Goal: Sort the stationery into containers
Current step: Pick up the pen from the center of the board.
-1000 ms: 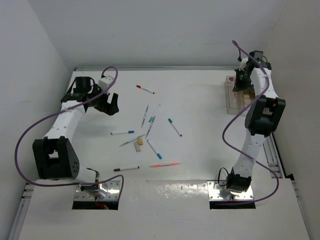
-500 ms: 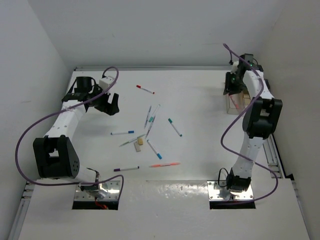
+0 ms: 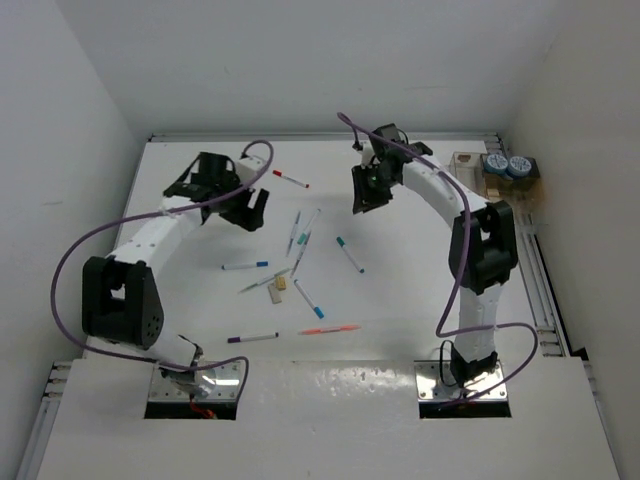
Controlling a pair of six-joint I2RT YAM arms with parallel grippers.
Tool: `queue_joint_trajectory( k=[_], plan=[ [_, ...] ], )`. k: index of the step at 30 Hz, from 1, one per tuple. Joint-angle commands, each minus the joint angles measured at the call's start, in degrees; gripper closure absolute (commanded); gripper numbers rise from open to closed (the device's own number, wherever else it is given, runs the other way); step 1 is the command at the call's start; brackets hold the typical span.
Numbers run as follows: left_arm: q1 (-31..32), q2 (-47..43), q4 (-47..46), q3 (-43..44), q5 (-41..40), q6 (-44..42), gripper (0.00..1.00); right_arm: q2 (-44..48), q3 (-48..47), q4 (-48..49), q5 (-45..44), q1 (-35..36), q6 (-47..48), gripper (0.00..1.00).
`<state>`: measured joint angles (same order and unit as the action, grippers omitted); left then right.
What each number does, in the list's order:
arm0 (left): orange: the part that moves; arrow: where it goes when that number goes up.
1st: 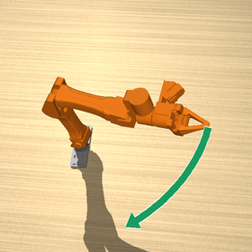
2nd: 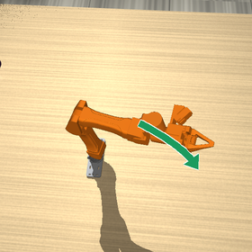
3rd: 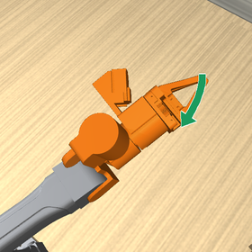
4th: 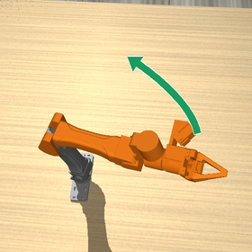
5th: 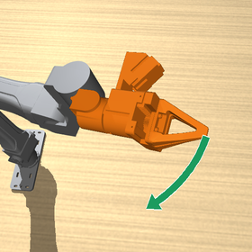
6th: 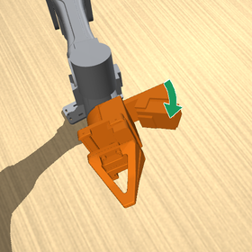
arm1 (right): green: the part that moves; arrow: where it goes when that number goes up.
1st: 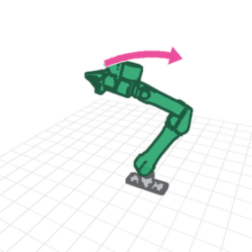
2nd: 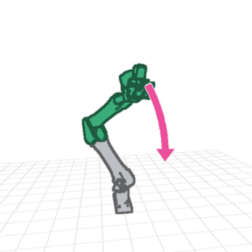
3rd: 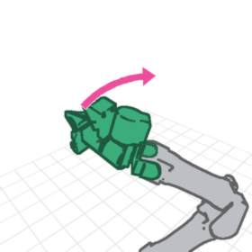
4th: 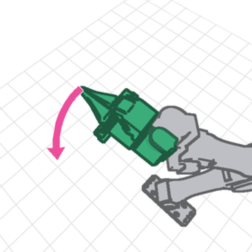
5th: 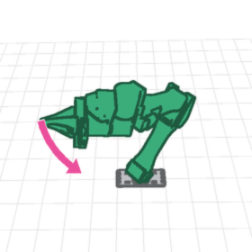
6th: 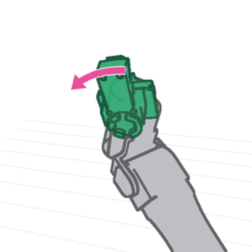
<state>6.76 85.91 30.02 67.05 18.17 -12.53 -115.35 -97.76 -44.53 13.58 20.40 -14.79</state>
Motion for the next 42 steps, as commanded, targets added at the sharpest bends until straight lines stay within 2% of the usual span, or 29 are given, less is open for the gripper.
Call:
queue_joint_trajectory(
  k=[1, 3, 4, 8, 12, 15, 20, 33, 42],
  plan=[
    [8.25, 3.89, -4.09, 3.96, -9.98, 9.24, 0.20, 1.17, 3.08, 2.78, -0.75, -2.21, -4.64, 0.70],
    [11.93, 7.24, -3.31, 7.91, -13.32, 11.91, 0.24, 2.58, 5.28, 3.22, -1.45, -2.99, -4.81, 0.70],
    [12.74, 10.91, -2.78, 10.62, -14.21, 15.75, 0.29, 4.41, 7.38, 3.66, -1.54, -3.52, -4.81, 0.71],
    [15.73, 18.40, -1.90, 15.48, -15.54, 20.26, 0.40, 8.55, 12.93, 5.33, -1.28, -6.51, -5.16, 0.71],
    [17.31, 25.95, 0.65, 20.40, -17.91, 21.76, 0.50, 10.84, 16.01, 5.25, -0.32, -8.36, -5.16, 0.72],
    [17.76, 29.31, 1.97, 23.30, -19.76, 22.11, 0.53, 11.55, 17.77, 5.25, 0.21, -9.33, -4.90, 0.73],
    [17.32, 33.61, 4.08, 26.02, -16.51, 21.59, 0.59, 11.46, 18.39, 5.25, 0.74, -10.12, -4.81, 0.73],
    [17.23, 35.64, 4.08, 26.65, -12.99, 21.85, 0.56, 10.41, 18.57, 5.16, 1.71, -10.38, -4.55, 0.74],
    [17.67, 39.59, 5.05, 27.26, -16.23, 23.34, 0.60, 9.53, 17.52, 6.13, 2.41, -9.60, -5.34, 0.74]
  ],
)
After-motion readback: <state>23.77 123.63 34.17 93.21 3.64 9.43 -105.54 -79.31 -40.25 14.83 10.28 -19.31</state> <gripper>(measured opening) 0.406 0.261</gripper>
